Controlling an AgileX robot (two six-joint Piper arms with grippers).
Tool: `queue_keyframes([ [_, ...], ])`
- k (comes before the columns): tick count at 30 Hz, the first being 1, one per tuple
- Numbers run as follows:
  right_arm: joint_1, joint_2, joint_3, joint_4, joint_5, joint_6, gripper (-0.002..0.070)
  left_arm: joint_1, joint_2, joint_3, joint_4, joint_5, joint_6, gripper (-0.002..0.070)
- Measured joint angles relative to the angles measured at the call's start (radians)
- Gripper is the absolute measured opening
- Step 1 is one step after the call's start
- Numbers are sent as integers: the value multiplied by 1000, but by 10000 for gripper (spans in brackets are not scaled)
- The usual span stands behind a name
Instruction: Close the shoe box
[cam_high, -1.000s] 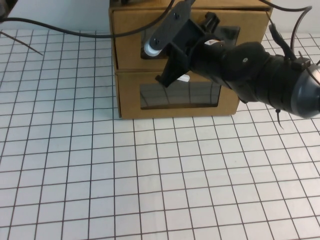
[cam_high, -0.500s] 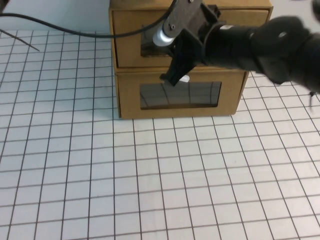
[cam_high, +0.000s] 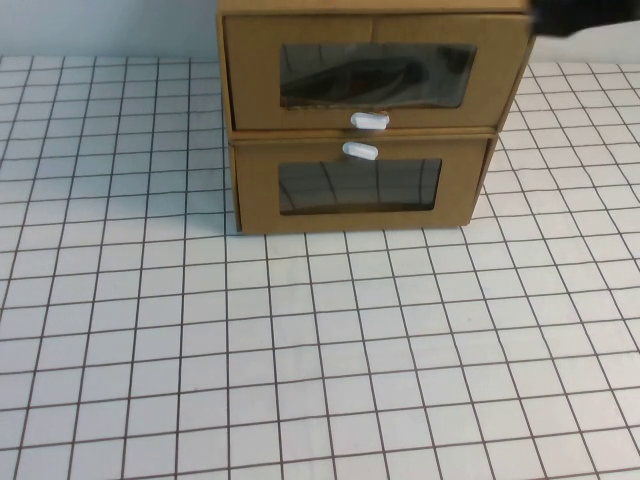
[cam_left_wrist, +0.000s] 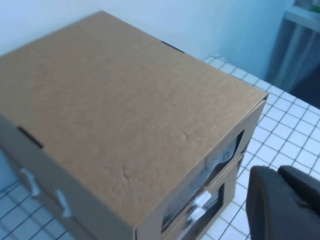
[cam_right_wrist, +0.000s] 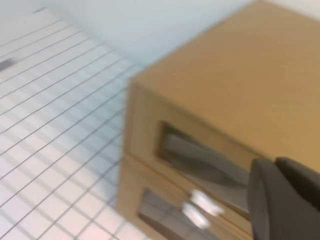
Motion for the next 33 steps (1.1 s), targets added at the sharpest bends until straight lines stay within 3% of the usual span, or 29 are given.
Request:
queue_keyframes([
  [7, -106, -301, 218, -32, -61, 111, -13, 4, -284, 293, 73, -84, -25, -5],
  [23, -117, -1032, 934, -5, -245, 202, -13, 4, -1167, 1510, 62, -623, -34, -5],
  [33, -120, -1209, 1148, -17, -230, 202, -13, 4, -1512, 1878, 106, -696, -36, -5],
])
